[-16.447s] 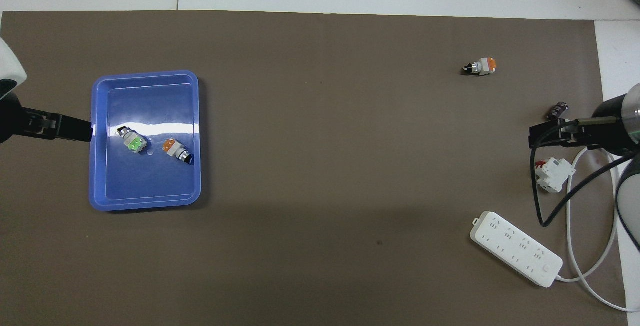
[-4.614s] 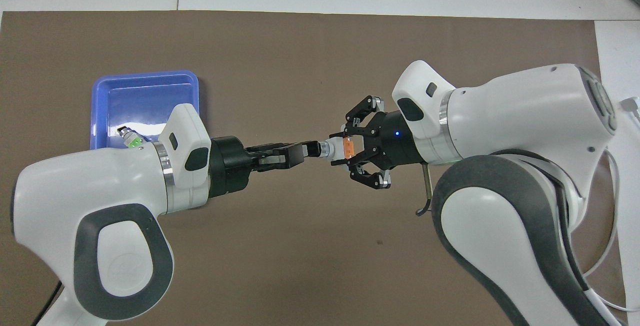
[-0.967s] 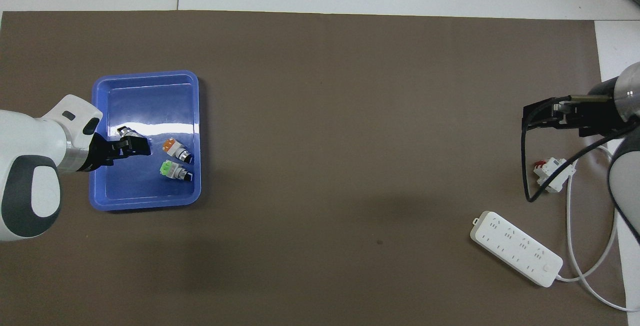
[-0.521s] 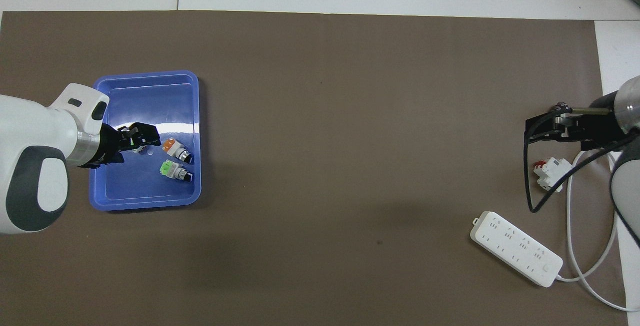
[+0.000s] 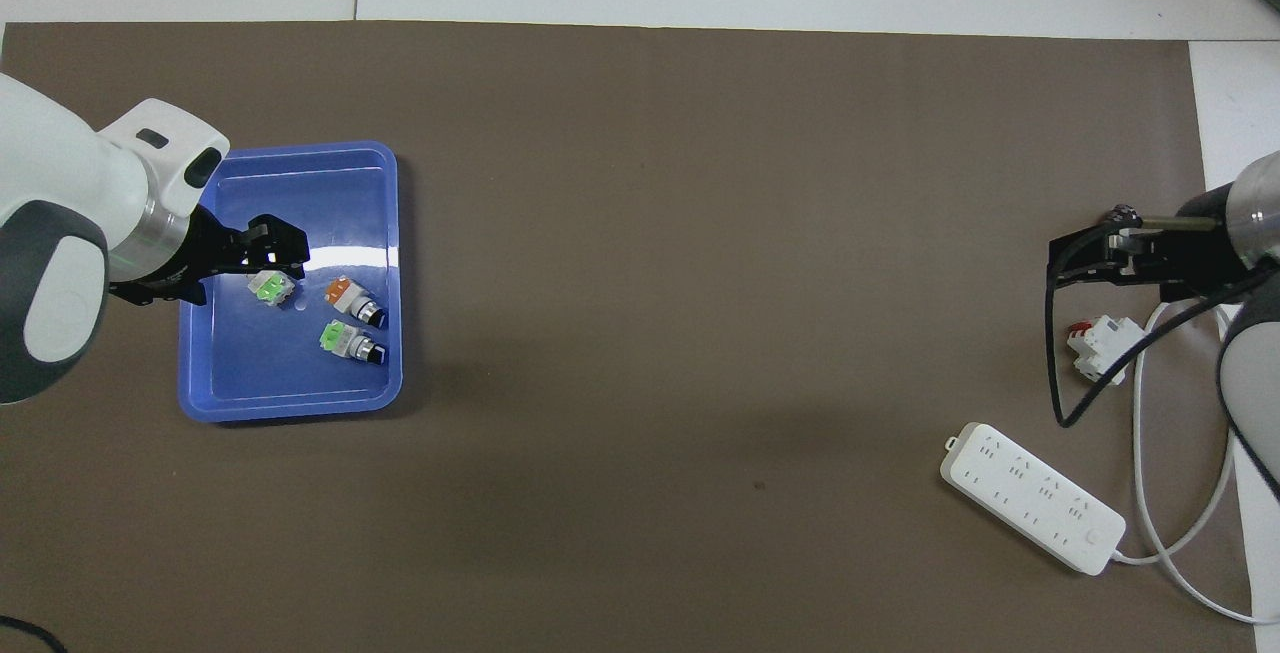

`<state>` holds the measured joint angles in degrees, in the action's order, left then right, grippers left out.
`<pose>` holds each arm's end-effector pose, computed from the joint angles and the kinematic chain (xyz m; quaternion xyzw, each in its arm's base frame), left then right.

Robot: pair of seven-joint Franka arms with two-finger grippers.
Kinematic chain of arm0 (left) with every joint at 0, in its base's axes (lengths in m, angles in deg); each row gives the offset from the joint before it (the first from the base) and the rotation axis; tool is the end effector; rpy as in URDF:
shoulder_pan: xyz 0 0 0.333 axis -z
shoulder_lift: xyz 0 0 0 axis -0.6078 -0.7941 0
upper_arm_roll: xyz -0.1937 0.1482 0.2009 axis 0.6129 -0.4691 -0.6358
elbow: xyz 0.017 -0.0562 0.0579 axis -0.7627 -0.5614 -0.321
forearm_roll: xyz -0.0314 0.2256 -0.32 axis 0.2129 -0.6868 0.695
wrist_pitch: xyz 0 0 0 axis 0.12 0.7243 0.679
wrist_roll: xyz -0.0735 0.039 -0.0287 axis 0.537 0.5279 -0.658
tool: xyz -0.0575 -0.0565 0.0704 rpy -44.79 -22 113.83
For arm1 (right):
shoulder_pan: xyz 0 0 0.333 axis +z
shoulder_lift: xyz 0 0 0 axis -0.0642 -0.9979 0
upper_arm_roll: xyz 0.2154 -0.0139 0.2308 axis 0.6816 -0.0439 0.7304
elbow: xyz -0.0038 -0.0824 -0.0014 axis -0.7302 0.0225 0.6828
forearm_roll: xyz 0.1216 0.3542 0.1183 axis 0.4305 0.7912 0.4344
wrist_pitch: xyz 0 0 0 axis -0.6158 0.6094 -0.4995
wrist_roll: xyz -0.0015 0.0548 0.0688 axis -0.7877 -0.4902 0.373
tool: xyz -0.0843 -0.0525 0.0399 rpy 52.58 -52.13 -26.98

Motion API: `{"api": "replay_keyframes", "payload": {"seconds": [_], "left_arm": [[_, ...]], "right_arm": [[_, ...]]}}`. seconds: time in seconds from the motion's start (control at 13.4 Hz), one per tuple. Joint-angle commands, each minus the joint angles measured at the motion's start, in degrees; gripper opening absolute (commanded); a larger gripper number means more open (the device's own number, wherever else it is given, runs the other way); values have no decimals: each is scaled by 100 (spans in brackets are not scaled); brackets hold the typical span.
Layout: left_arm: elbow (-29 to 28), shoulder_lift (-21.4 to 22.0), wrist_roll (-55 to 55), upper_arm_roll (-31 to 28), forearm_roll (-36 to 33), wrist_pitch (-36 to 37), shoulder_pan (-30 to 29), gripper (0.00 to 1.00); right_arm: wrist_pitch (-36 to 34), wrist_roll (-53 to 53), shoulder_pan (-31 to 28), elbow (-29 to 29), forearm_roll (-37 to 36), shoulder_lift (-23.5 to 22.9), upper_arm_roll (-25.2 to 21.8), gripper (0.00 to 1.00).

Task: Turn and place switch with both arms
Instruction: 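Open the left gripper and lift it away from the tray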

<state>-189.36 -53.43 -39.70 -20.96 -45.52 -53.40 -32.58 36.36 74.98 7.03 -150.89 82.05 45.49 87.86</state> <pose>0.5649 -0.0815 0.5259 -0.9973 -0.0615 0.0352 0.0169 0.5419 0.0230 0.6005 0.9974 -0.0702 -0.0137 0.0095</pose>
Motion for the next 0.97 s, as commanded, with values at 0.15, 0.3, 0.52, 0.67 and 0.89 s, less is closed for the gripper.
{"api": "replay_keyframes", "payload": {"seconds": [0.15,0.3,0.52,0.67,0.89], "left_arm": [[759,80,-960,-72,-147,729,-1,100],[874,133,-1258,-98,-130,660,-10,100],[936,141,-1471,-116,-86,651,-10,100],[945,159,-1480,-107,-103,633,-10,100],[936,194,-1620,-90,-86,624,-10,100]], "right_arm": [[24,11,-27,-150,31,137,12,100],[24,11,-27,-150,31,137,12,100],[24,11,-27,-150,31,137,12,100],[24,11,-27,-150,31,137,12,100],[24,11,-19,-150,31,137,12,100]]}}
